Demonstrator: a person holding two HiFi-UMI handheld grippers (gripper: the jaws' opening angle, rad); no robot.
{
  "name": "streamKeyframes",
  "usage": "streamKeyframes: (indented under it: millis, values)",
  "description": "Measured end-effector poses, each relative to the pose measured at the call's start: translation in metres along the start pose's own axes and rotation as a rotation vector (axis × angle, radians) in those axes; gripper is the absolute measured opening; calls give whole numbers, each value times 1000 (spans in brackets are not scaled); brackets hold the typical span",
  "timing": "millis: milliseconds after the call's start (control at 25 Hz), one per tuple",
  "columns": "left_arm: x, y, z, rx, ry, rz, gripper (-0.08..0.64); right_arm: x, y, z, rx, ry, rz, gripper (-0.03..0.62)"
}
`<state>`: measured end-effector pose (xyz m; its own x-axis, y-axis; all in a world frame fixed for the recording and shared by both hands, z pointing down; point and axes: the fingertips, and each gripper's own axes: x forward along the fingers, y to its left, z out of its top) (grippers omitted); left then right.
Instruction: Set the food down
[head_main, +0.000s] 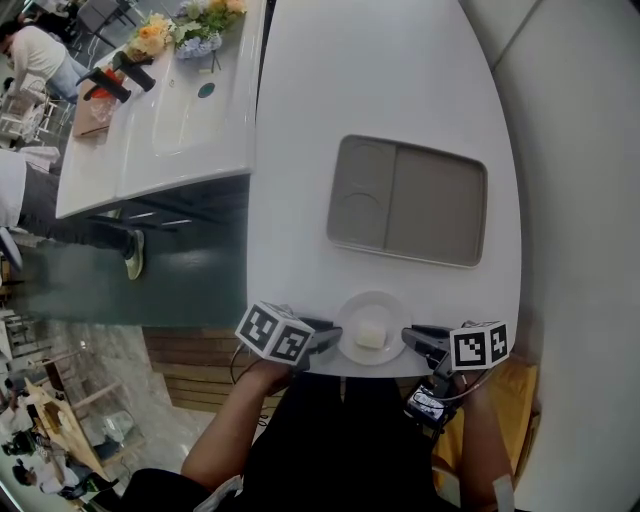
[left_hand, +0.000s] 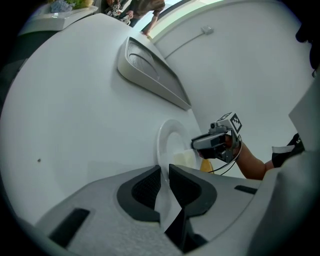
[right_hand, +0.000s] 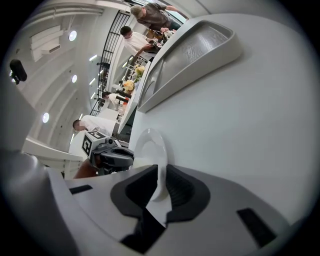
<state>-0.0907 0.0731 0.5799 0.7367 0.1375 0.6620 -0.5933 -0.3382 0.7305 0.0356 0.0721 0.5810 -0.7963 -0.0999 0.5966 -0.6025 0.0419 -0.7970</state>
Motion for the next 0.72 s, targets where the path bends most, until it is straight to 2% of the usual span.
streamKeyframes:
  millis: [120,480,720]
  values:
    - [1,2,0,-8,5,-1,48,0,-2,0,11,-3,-6,29]
    - [-7,-3,5,-14,11,-11,35,-4,8,4,23,-11,2,25]
    - [-14,-5,5,-40,21,-45,32,-3,13,7,86,-34,27,24]
